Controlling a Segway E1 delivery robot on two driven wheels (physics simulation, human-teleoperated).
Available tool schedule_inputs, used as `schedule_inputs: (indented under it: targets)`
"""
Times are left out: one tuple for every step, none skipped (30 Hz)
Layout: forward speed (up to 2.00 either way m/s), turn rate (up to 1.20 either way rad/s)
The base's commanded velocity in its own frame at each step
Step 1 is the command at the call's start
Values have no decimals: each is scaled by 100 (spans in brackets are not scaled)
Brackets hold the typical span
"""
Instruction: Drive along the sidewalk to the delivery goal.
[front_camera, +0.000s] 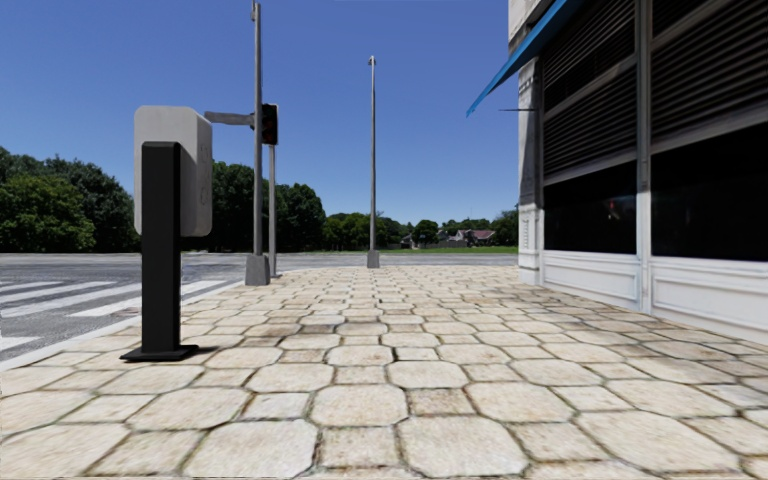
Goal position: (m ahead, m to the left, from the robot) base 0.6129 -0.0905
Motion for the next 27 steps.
schedule_inputs:
  targets:
    - [200, 0]
    - [200, 0]
    - [200, 0]
    - [200, 0]
    - [186, 0]
    - [186, 0]
    - [63, 0]
    - [0, 0]
    - [0, 0]
    - [0, 0]
    - [0, 0]
    - [0, 0]
    - [0, 0]
    - [0, 0]
    - [0, 0]
    - [0, 0]
    - [0, 0]
    - [0, 0]
    - [0, 0]
    - [0, 0]
    - [0, 0]
    - [0, 0]
    - [0, 0]
    - [0, 0]
    - [0, 0]
    - [0, 0]
    - [0, 0]
